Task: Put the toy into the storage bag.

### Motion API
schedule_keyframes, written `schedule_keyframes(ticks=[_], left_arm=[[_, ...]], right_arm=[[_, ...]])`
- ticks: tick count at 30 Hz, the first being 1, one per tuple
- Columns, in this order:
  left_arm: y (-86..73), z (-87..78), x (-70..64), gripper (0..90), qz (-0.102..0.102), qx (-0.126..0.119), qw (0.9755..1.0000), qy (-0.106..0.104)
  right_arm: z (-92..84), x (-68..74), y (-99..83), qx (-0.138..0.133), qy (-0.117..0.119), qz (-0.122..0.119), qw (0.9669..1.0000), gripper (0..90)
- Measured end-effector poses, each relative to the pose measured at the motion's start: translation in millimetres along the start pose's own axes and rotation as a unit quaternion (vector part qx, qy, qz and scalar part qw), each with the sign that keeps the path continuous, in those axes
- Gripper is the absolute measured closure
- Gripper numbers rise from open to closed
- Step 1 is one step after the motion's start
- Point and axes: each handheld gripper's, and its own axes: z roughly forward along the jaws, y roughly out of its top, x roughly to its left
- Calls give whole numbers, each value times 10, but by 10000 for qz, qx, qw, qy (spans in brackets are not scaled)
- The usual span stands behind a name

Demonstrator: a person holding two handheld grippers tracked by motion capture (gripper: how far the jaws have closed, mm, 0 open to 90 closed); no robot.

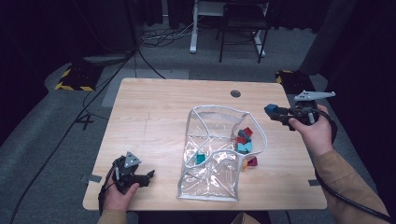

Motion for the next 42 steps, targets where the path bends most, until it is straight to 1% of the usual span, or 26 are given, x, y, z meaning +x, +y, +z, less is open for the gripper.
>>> schedule_keyframes(ticks=[3, 9, 14, 18, 21, 29, 37, 42], left_arm=[[0, 0, 0, 149, 1, 1, 10000, 2], [0, 1, -1, 148, -7, -2, 10000, -3], [0, 1, -1, 148, -6, -2, 10000, -2], [0, 0, 0, 149, 0, 0, 10000, 1], [-1, 0, -1, 149, -6, -2, 10000, -1], [1, 1, 1, 148, 0, -1, 10000, 2], [2, 1, 1, 147, 1, 2, 10000, 4], [3, 2, 2, 147, -1, 3, 10000, 3]], right_arm=[[-58, 6, 58, -58, -3, -18, 10000, 595], [-139, 63, 177, -200, 86, -55, 9997, 595], [-141, 163, 269, -259, 208, -181, 9993, 595], [-116, 269, 348, -283, 346, -303, 9985, 595], [-75, 370, 414, -288, 465, -420, 9976, 595], [90, 611, 543, -242, 756, -622, 9949, 595], [250, 840, 656, -225, 1059, -782, 9910, 595], [372, 983, 689, -123, 1224, -896, 9884, 595]])
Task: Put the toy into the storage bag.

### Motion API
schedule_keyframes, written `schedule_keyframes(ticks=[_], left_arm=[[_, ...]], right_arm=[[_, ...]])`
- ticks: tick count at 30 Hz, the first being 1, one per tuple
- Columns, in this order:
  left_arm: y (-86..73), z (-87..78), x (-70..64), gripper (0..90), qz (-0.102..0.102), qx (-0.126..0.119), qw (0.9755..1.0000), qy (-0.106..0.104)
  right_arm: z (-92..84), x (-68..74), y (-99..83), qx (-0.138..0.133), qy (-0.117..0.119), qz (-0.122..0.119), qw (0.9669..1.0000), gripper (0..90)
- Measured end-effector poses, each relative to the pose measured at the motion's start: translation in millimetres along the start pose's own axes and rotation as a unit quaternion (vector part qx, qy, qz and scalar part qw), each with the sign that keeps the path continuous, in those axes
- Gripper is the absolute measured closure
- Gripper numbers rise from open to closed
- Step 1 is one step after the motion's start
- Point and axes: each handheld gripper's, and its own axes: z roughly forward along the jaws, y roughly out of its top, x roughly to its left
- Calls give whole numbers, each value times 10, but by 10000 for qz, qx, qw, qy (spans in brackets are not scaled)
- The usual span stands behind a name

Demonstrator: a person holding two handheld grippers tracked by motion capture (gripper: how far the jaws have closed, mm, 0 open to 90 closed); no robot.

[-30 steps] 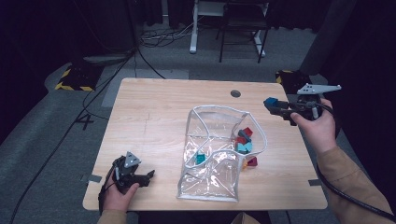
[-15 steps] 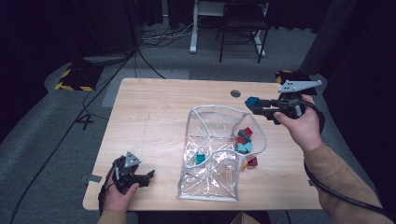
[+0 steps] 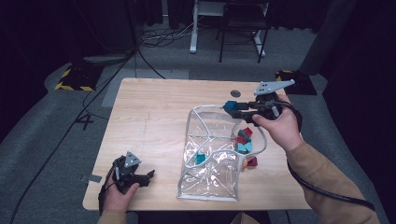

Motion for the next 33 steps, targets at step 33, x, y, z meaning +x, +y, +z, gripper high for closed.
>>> schedule_keyframes(ticks=[33], left_arm=[[2, 1, 0, 147, -4, 0, 10000, 1]], right_arm=[[822, 186, -166, 1283, 521, -104, 9903, 595]])
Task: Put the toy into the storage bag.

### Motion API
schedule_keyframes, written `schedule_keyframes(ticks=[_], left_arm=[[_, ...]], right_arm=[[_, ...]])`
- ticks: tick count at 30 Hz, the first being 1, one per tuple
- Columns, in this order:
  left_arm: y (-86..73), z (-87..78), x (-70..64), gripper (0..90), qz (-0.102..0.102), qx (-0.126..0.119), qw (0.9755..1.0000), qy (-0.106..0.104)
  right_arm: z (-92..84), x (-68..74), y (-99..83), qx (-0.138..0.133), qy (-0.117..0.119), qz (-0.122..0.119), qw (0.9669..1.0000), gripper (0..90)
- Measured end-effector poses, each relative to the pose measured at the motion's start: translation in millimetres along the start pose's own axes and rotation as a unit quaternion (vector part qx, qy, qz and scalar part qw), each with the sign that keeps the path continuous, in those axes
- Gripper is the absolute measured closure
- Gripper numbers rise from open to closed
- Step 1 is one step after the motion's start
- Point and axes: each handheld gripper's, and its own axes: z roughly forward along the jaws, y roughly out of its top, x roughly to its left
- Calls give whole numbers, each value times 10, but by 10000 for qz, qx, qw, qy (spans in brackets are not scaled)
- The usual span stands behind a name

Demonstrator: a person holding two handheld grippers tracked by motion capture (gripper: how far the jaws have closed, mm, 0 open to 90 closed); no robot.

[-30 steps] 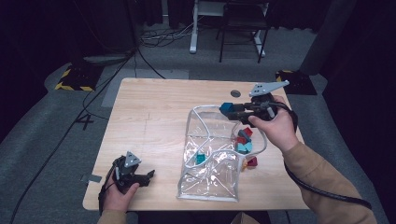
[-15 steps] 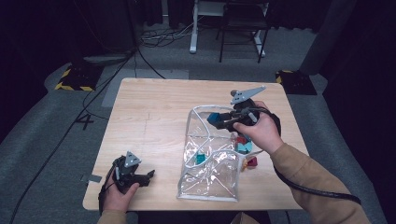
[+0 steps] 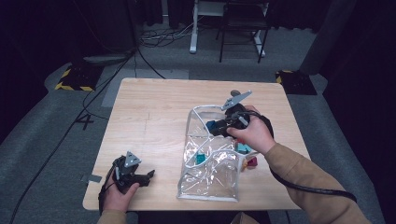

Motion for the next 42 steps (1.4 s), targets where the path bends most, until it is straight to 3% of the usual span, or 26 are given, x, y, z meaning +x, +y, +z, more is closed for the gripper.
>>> schedule_keyframes(ticks=[18, 27, 34, 42], left_arm=[[0, 0, 0, 147, 1, 0, 10000, 0], [0, 0, 0, 147, 2, 2, 10000, 1], [0, 0, 0, 147, 2, 3, 10000, 1], [0, 0, 0, 147, 2, 3, 10000, 0]], right_arm=[[169, -8, -72, 494, 173, 89, 9986, 566], [24, 11, -31, -3, 71, 114, 9999, 382], [-288, -2, -1, -613, -76, 108, 9980, 377], [-691, -81, -78, -1103, -348, 220, 9930, 374]])
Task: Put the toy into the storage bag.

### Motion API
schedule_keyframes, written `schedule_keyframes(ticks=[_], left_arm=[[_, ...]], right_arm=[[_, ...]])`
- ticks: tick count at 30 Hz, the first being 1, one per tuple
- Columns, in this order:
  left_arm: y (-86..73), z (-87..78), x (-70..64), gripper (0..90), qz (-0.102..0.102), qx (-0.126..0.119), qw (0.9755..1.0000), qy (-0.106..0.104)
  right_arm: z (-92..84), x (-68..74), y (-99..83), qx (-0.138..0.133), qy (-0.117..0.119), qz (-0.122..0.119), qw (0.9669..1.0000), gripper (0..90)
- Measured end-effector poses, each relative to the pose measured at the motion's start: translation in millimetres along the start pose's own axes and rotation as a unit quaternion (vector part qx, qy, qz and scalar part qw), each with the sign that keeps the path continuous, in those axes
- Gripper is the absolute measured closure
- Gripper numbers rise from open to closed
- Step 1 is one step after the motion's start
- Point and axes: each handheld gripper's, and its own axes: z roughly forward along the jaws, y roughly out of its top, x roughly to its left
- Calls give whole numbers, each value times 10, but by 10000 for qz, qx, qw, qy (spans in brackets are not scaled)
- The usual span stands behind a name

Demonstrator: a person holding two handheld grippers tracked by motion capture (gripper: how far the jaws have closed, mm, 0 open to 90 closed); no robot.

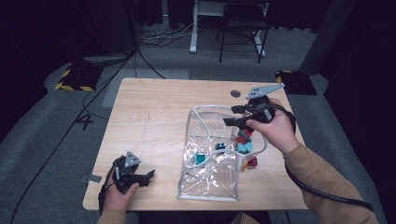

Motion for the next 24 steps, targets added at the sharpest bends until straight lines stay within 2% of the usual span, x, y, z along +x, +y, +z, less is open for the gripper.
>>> schedule_keyframes(ticks=[9, 15, 24], left_arm=[[3, 2, 2, 146, -2, 3, 10000, 1], [4, 2, 3, 146, 4, 6, 10000, 5], [4, 2, 3, 146, 4, 6, 10000, 5]], right_arm=[[-367, -222, -112, -268, -353, 246, 9987, 368], [-550, -342, -182, -388, -565, 371, 9970, 361], [-718, -538, -368, -259, -980, 505, 9936, 345]])
